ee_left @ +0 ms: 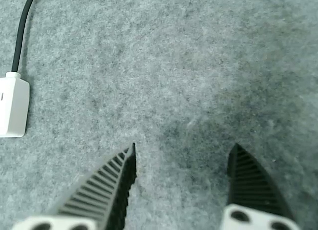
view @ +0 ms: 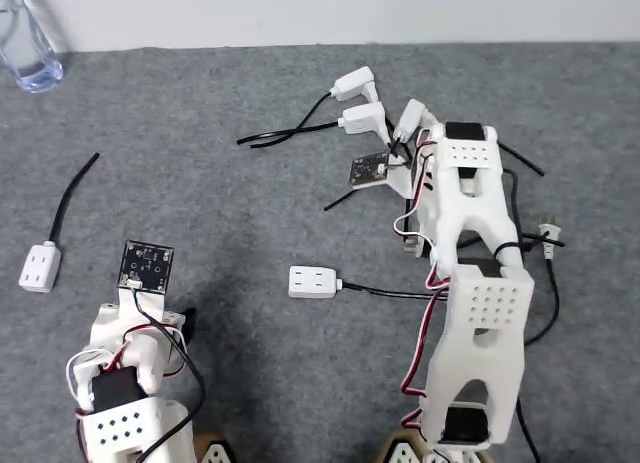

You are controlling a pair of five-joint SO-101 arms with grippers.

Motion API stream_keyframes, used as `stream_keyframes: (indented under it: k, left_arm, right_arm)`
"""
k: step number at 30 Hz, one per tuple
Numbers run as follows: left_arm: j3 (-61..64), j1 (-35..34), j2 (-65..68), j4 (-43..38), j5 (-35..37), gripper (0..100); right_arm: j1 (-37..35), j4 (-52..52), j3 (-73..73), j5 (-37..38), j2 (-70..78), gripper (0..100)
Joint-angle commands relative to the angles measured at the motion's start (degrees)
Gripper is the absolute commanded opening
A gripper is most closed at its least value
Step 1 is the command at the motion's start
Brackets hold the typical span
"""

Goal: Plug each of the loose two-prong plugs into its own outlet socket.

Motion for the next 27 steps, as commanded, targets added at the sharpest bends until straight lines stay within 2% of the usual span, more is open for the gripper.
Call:
stream_keyframes:
  k: [1,4,7,10,14,19,27]
  left_arm:
    - [-0.2,0.5,-0.4,-0.6,0.4,28]
    - [-0.2,0.5,-0.4,-0.6,0.4,28]
    - [-0.2,0.5,-0.4,-0.6,0.4,28]
    - [-0.2,0.5,-0.4,-0.7,0.4,28]
    - [-0.2,0.5,-0.4,-0.7,0.4,28]
    - [-0.2,0.5,-0.4,-0.7,0.4,28]
    - [-0.2,0.5,-0.4,-0.7,0.4,28]
  right_arm:
    - [0.0,-0.7,-1.7,0.7,0.5,14.3]
    - [0.2,-0.7,-2.5,0.7,0.7,12.0]
    - [0.1,-0.7,-2.5,0.7,0.3,0.5]
    - [0.2,-0.7,-2.5,0.7,0.1,3.4]
    - [0.9,0.0,-5.7,0.1,0.0,0.9]
    - [4.2,0.3,-16.0,-7.0,-1.5,0.9]
    - [5.5,-3.6,-16.5,-6.9,3.6,0.9]
